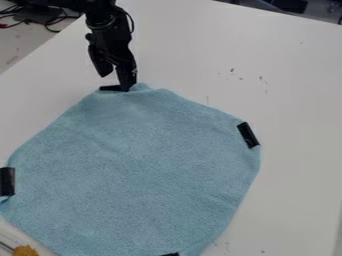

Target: Pince le tissu haut à gauche vers le bas à droite

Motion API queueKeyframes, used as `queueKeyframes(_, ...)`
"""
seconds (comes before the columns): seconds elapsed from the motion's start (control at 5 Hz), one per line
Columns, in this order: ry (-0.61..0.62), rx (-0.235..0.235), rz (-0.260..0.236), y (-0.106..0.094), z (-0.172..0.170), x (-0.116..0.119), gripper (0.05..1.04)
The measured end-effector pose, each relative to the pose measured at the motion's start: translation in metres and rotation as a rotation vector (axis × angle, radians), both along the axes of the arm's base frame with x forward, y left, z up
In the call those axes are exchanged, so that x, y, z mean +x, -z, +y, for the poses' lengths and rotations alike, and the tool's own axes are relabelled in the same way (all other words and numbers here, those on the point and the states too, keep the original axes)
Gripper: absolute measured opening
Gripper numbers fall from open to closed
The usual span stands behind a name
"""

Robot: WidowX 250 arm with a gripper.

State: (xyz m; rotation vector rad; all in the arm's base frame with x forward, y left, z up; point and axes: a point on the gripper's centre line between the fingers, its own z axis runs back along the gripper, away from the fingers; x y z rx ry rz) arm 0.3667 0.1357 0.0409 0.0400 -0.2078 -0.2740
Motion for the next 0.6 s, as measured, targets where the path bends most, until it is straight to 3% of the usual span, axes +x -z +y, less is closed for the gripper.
queueKeyframes(0.2, 0.013, -0.008, 0.018, 0.006, 0.01, 0.009, 1.001)
queueKeyframes(0.6, 0.048, -0.087, 0.056, 0.029, 0.011, 0.019, 1.001)
